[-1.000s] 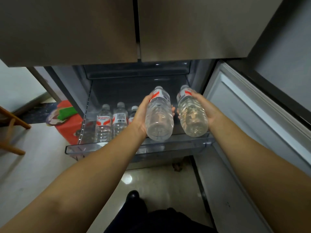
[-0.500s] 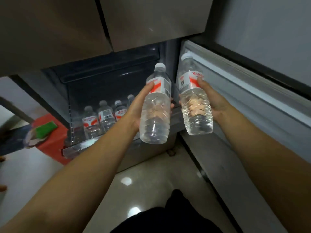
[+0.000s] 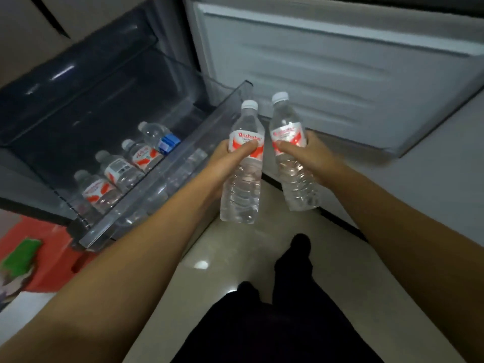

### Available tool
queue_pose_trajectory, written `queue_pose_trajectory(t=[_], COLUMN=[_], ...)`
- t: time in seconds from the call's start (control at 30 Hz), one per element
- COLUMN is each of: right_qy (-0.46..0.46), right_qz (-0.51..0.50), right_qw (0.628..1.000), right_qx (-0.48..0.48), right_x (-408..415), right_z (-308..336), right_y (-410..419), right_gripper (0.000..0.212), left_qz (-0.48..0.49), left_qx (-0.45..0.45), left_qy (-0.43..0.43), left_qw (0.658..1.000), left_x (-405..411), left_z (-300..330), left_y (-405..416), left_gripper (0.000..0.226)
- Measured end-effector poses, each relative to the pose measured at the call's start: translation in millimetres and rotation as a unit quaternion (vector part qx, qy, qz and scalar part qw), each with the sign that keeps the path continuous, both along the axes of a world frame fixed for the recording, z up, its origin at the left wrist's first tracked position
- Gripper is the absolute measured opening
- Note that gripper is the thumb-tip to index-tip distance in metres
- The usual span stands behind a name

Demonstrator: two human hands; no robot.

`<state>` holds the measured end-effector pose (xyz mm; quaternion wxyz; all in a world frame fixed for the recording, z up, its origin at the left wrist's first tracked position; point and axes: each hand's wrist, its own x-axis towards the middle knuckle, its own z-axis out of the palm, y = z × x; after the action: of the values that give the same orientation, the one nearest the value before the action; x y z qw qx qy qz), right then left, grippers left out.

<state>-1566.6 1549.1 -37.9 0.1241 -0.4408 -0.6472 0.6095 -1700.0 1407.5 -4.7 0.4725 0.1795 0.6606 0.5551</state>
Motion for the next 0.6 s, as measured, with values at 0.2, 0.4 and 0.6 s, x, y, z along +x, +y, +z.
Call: queue_pose_trajectory(t=[0.2,0.4,0.6], right_qy=[-0.111,-0.157,-0.158], right_qz=[-0.129,-0.223,-0.319], right_qw=[0.983,0.958,0.932], right_qx=[0.073,0.088,0.068], right_x=[75,158,257], right_z=[-31,-45,-46], right_y=[-15,-9,-4], right_gripper=[0.076,0.069,0.068], left_qz=[-0.131,-0.226,-0.301], left_qx=[-0.081,-0.093,-0.101], left_qy=[0.147,0.201,0.233], left_qw=[0.977,0.949,0.919], left_x=[48,112,200], left_z=[-32,-51,-63], left_y=[32,72,119], left_gripper=[0.061,0.055,0.069])
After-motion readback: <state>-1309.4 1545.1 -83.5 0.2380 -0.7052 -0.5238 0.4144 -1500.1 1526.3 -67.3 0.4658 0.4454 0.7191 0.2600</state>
